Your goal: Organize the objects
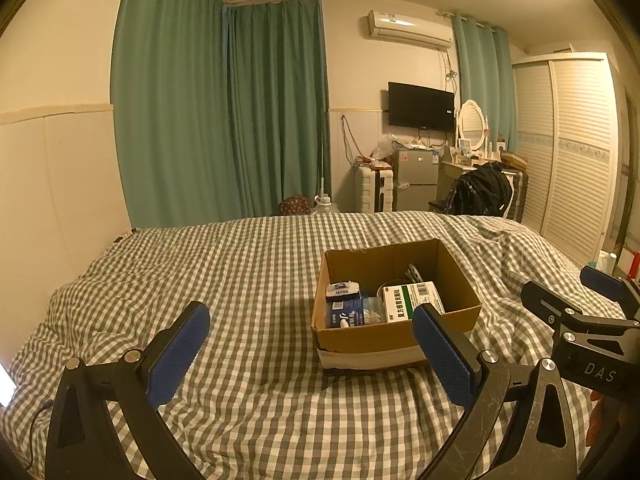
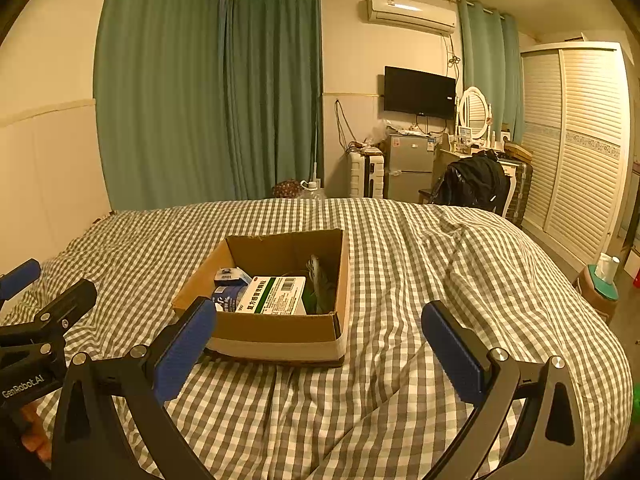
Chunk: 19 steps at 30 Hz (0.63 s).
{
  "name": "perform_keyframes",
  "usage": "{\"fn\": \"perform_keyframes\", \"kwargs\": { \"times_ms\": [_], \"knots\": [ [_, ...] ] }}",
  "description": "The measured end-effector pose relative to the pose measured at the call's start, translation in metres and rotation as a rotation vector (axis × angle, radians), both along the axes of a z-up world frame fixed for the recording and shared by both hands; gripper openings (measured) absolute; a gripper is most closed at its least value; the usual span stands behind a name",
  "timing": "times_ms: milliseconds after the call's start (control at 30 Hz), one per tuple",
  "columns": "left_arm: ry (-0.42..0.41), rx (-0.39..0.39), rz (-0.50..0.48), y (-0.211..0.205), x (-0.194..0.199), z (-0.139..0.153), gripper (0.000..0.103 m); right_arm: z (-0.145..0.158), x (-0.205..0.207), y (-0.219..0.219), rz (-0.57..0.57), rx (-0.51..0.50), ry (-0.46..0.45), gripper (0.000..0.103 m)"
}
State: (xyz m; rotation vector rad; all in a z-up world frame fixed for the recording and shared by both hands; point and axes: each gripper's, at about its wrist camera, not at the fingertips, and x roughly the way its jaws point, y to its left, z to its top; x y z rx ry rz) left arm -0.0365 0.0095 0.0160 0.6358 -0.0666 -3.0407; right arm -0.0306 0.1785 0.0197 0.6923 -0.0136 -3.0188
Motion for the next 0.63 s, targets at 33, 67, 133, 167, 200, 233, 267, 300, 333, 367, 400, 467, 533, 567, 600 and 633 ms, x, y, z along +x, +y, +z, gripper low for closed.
{"fn": "perform_keyframes", "kwargs": {
  "times_ms": [33,67,133,167,200,233,267,300,333,367,400,467,533,567,600,633],
  "knots": [
    [0.0,0.0,0.0,-0.0001,0.0,-0.0003,0.103,-0.0003,0.0002,0.0004,-0.001,0.0,0.0,0.103],
    [-0.001,0.0,0.0,-0.0003,0.0001,-0.0002,0.103,-0.0008,0.0,0.0004,0.0,0.0,-0.001,0.103],
    [-0.003,0.001,-0.001,-0.0003,0.0002,-0.0003,0.103,-0.0013,0.0,0.0008,0.0,0.0,-0.003,0.103],
    [-0.003,0.001,-0.001,-0.0008,0.0001,-0.0001,0.103,-0.0019,-0.0001,0.0007,0.0,0.001,-0.004,0.103],
    [-0.003,0.0,-0.001,-0.001,0.0001,0.0001,0.103,-0.0025,-0.0004,0.0004,0.0,0.002,-0.006,0.103],
    [-0.003,0.0,-0.001,-0.0011,0.0001,0.0001,0.103,-0.003,-0.0003,0.0005,-0.001,0.003,-0.007,0.103],
    [-0.004,-0.001,0.0,-0.0012,0.0001,0.0,0.103,-0.0033,-0.0007,0.0001,-0.001,0.003,-0.008,0.103],
    [-0.004,0.0,0.002,-0.0015,0.0001,-0.0001,0.103,-0.0037,-0.0003,0.0003,0.0,0.004,-0.01,0.103],
    [-0.005,0.001,0.003,-0.0018,0.0001,-0.0009,0.103,-0.0038,-0.0004,0.0,0.0,0.004,-0.01,0.103],
    [-0.006,0.003,0.002,-0.0021,0.0001,-0.0013,0.103,-0.0041,-0.0003,0.0001,0.0,0.004,-0.011,0.103],
    [-0.007,0.004,0.001,-0.0025,0.0,-0.0018,0.103,-0.0038,-0.0007,-0.0002,0.0,0.004,-0.011,0.103],
    [-0.01,0.004,0.003,-0.0025,0.0,-0.0028,0.103,-0.0043,-0.0011,-0.0009,0.001,0.006,-0.013,0.103],
    [-0.01,0.005,0.009,-0.0033,0.001,-0.0036,0.103,-0.005,-0.0009,-0.0012,0.002,0.007,-0.015,0.103],
    [-0.008,0.009,0.015,-0.0039,0.0013,-0.0037,0.103,-0.0053,-0.0015,-0.0017,0.002,0.008,-0.016,0.103],
    [-0.004,0.014,0.017,-0.0049,0.0018,-0.0037,0.103,-0.0057,-0.0017,-0.0018,0.002,0.008,-0.017,0.103],
    [-0.003,0.015,0.016,-0.0054,0.0019,-0.0036,0.103,-0.0061,-0.0014,-0.0015,0.002,0.008,-0.017,0.103]
  ]
}}
